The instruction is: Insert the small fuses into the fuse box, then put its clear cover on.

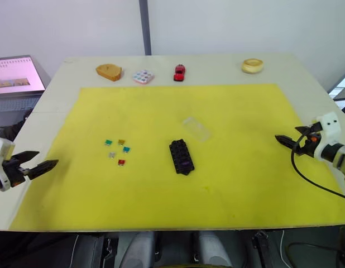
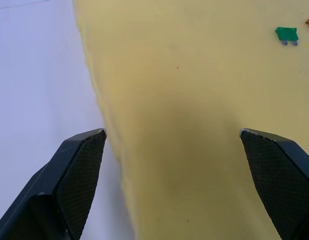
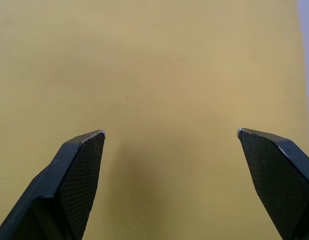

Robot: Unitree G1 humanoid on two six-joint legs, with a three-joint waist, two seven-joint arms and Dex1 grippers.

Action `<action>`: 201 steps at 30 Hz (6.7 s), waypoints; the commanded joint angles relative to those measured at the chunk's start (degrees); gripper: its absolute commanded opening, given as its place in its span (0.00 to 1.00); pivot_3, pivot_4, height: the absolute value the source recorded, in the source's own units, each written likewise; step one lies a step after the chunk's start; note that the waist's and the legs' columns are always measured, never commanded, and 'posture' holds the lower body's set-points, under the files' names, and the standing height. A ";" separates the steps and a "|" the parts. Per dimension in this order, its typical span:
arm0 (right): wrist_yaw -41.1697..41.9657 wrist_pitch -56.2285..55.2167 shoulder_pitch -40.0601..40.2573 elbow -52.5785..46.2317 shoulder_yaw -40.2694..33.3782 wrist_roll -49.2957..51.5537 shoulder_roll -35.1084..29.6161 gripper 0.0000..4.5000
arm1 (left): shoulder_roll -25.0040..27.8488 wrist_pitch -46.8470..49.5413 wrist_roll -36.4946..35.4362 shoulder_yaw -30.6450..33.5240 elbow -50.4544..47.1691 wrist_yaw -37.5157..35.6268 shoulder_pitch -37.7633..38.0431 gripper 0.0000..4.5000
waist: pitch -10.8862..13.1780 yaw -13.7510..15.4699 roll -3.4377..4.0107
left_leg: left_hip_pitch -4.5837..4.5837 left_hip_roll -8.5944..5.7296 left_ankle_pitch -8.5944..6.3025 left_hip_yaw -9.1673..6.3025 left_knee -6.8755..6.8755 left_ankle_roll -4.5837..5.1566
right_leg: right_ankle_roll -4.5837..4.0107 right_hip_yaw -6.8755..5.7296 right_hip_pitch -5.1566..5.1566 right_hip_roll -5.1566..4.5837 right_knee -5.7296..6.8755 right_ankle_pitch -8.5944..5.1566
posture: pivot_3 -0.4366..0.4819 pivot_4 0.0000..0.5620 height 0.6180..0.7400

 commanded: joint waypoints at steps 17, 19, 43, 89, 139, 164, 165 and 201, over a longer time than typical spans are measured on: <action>6.51 32.70 -15.50 -52.63 17.22 18.36 10.18 0.99 | -0.73 16.76 -8.16 -9.72 -13.58 -6.53 -10.72 1.00 | 0.03 0.46 0.04 | -0.10 0.07 0.00 0.01 0.00 0.00 | 0.00 -0.01 -0.17 0.03 0.07 0.00 | 0.48 0.27 1.00; 5.14 33.52 -17.26 -55.04 19.15 19.32 13.74 0.99 | -3.08 15.27 -6.33 -12.72 -9.79 -5.98 -14.61 1.00 | 0.02 0.56 0.00 | -0.12 0.01 0.00 0.01 0.08 0.00 | -0.01 -0.01 -0.14 -0.01 0.05 0.01 | 0.48 0.27 1.00; -5.30 36.60 -10.49 -63.17 20.38 20.27 18.65 1.00 | -14.75 15.14 5.09 -27.72 20.38 -18.29 -33.58 0.94 | -0.08 0.55 -0.14 | -0.29 -0.05 0.05 -0.03 0.29 0.02 | 0.08 -0.04 -0.26 0.01 0.20 0.13 | 0.48 0.27 1.00; -18.39 66.56 -29.24 -46.80 5.55 52.53 28.22 1.00 | -20.06 50.51 -46.28 3.02 -34.79 9.90 -22.71 0.01 | -0.10 0.00 -0.21 | -0.38 -0.05 0.04 -0.05 0.32 0.06 | 0.11 -0.04 -0.17 0.00 0.22 0.15 | 0.48 0.27 1.00; -35.50 63.47 -31.26 -43.18 7.41 70.34 26.81 0.01 | -18.57 43.33 -50.71 -8.61 -35.71 12.27 -29.85 0.00 | -0.10 -0.15 -0.21 | -0.39 -0.02 0.10 -0.04 0.29 0.01 | 0.10 -0.04 -0.19 0.06 0.28 0.15 | 0.48 0.27 1.00; -3.44 54.37 -12.50 -67.12 20.83 43.38 0.60 0.01 | -24.36 43.18 -48.43 -8.02 -38.07 30.56 15.25 0.00 | -0.16 0.26 -0.02 | -0.77 0.03 0.02 0.01 0.31 0.22 | -0.17 -0.05 -0.40 -0.08 -0.18 0.05 | 0.48 0.27 1.00; -3.27 54.15 -12.64 -67.13 21.25 42.71 0.70 0.01 | -24.13 42.45 -47.07 -8.24 -37.95 30.14 15.61 0.00 | -0.17 0.19 0.00 | -0.77 0.04 0.02 0.01 0.30 0.21 | -0.18 -0.05 -0.39 -0.08 -0.18 0.04 | 0.48 0.27 1.00; -1.92 53.71 -13.60 -65.80 21.34 36.94 3.70 0.00 | -11.91 39.61 -37.09 -5.78 -37.34 15.29 21.25 0.55 | -0.23 0.13 0.14 | -0.70 0.14 0.00 0.16 0.11 0.18 | -0.33 -0.09 -0.56 -0.21 -0.21 0.11 | 0.48 0.27 1.00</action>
